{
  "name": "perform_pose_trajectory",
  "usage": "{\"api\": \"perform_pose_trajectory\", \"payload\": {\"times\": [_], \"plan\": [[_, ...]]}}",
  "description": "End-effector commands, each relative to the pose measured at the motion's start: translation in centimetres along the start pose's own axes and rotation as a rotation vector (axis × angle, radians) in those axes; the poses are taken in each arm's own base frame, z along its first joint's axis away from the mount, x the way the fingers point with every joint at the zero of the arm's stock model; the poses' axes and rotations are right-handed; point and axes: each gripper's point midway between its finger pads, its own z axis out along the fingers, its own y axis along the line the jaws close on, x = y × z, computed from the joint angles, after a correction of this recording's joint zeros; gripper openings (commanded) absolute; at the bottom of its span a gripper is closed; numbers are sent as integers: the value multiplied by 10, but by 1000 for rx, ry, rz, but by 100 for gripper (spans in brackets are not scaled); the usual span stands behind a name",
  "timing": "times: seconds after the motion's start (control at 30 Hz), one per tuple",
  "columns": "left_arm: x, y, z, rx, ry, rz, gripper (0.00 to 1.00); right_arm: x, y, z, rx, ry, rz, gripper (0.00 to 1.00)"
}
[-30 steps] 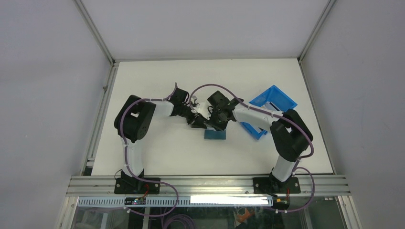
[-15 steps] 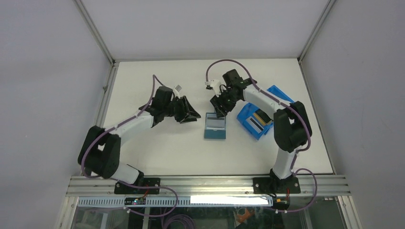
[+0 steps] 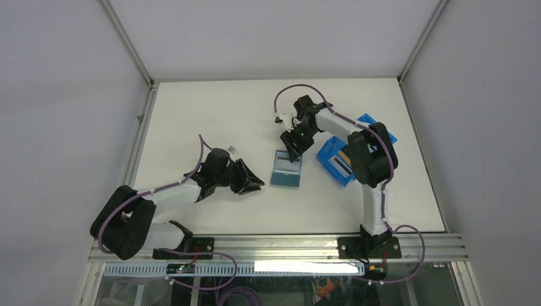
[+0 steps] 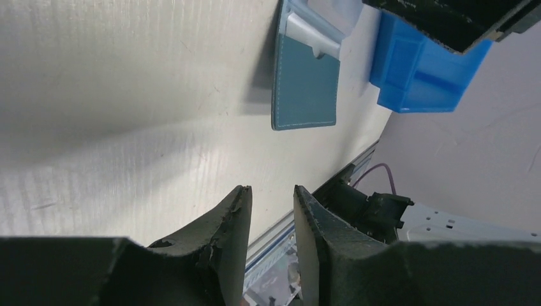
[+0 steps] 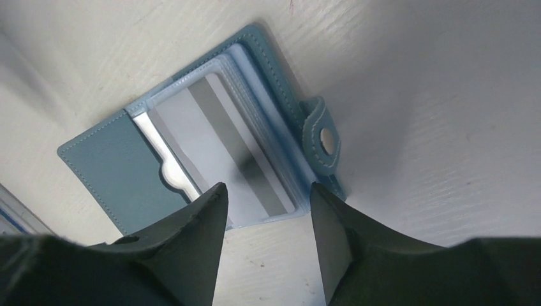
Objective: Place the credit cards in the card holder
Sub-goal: Move the card holder to the center of the board.
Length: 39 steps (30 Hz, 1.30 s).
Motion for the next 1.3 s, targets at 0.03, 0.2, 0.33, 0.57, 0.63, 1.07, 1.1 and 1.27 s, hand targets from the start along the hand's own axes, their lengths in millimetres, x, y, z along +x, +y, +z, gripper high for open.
{"api": "perform_pose_trajectory", "payload": {"times": [0.03, 0.2, 0.33, 0.57, 0.63, 1.07, 1.1, 1.27], "plan": [[-11, -15, 20, 50, -30, -65, 29, 10, 20, -10, -53, -24, 49, 53], [-14, -9, 28, -5, -18, -56, 27, 24, 41, -17, -60, -94, 124, 50], [-24, 0, 18, -84, -77, 2, 28, 22, 57, -22, -75, -162, 167, 47], [-58, -10, -55, -145, -357, 194, 45, 17, 85, -20, -141, -241, 231, 47], [-65, -17, -71, -114, -435, 217, 68, 11, 75, -26, -102, -260, 271, 48], [-44, -99, -44, 343, -253, 108, 67, 18, 36, -31, 100, -237, 236, 55], [-39, -105, -37, 326, -227, 130, 60, 18, 37, -29, 93, -236, 243, 55], [-23, -105, -2, 146, -144, 182, 28, 17, 42, -26, 56, -234, 261, 52]]}}
